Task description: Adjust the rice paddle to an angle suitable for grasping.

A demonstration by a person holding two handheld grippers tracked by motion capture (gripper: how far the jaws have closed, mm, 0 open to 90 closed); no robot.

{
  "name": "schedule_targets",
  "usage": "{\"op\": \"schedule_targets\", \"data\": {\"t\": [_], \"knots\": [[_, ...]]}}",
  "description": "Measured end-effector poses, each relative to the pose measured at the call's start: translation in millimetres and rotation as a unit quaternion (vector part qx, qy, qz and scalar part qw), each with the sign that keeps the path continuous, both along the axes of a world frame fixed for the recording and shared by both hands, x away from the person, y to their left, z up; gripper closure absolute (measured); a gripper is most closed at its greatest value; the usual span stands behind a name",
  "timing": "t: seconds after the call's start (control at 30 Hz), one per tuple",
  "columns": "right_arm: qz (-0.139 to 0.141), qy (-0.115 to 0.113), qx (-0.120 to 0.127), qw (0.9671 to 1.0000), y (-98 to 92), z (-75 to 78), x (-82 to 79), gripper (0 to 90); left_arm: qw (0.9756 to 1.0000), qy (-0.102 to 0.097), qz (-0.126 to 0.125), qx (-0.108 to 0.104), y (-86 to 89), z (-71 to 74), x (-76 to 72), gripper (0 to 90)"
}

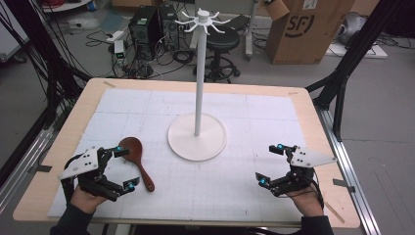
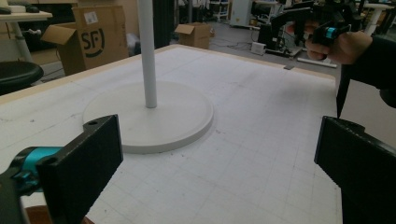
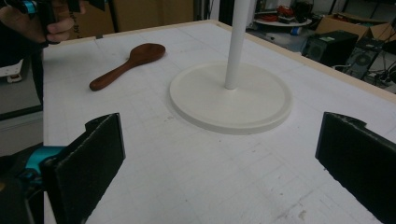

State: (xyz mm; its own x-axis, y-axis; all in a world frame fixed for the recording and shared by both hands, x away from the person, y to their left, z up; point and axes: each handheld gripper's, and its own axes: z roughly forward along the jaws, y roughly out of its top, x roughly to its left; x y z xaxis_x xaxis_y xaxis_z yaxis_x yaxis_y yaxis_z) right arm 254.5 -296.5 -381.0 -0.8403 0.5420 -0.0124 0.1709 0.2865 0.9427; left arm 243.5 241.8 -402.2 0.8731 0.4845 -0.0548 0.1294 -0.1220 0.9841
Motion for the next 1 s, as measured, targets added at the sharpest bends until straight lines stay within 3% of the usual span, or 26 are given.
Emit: {"op": "schedule_targets", "data": {"t": [0.33, 0.47, 0.57, 0.6, 0.63, 0.77, 0.8, 0.83, 0.93, 0.97, 1.0], "knots": [[-0.001, -0.001, 0.003, 1.0000, -4.4, 0.1, -1.3, 0.5, 0.9997, -0.014, -0.010, 0.017, -1.3, 6.6, 1.0, 1.7], [0.002, 0.001, -0.001, 1.0000, -5.9, -1.3, -2.1, 0.5, 0.9990, -0.013, -0.022, 0.036, 0.0, 10.4, 2.6, 1.7], [0.002, 0.005, -0.003, 1.0000, -6.8, -3.0, -1.7, 0.5, 0.9976, -0.006, -0.032, 0.062, 0.8, 12.1, 5.0, 1.7], [0.001, 0.006, -0.005, 1.0000, -7.9, -4.9, -0.4, 0.5, 0.9958, 0.000, -0.040, 0.083, 1.5, 13.0, 6.4, 1.7], [0.001, 0.006, -0.005, 1.0000, -7.9, -4.9, -0.4, 0.5, 0.9958, 0.000, -0.040, 0.083, 1.5, 13.0, 6.4, 1.7], [0.003, 0.010, -0.006, 0.9999, -8.4, -6.8, 0.1, 0.5, 0.9913, 0.015, -0.050, 0.121, 4.9, 15.0, 9.2, 1.7], [0.005, 0.009, -0.007, 0.9999, -8.4, -7.3, -0.2, 0.5, 0.9889, 0.022, -0.055, 0.136, 8.3, 14.9, 10.5, 1.7], [0.005, 0.009, -0.007, 0.9999, -8.4, -7.3, -0.2, 0.5, 0.9889, 0.022, -0.055, 0.136, 8.3, 14.9, 10.5, 1.7], [0.005, 0.008, -0.008, 0.9999, -8.9, -7.2, -1.4, 0.5, 0.9808, 0.037, -0.067, 0.179, 12.1, 14.8, 12.1, 2.5], [0.005, 0.008, -0.008, 0.9999, -8.9, -7.2, -1.4, 0.5, 0.9808, 0.037, -0.067, 0.179, 12.1, 14.8, 12.1, 2.5], [0.004, 0.009, -0.006, 0.9999, -9.5, -6.9, -1.9, 0.5, 0.9782, 0.037, -0.071, 0.192, 12.0, 14.9, 12.7, 2.8]]}}
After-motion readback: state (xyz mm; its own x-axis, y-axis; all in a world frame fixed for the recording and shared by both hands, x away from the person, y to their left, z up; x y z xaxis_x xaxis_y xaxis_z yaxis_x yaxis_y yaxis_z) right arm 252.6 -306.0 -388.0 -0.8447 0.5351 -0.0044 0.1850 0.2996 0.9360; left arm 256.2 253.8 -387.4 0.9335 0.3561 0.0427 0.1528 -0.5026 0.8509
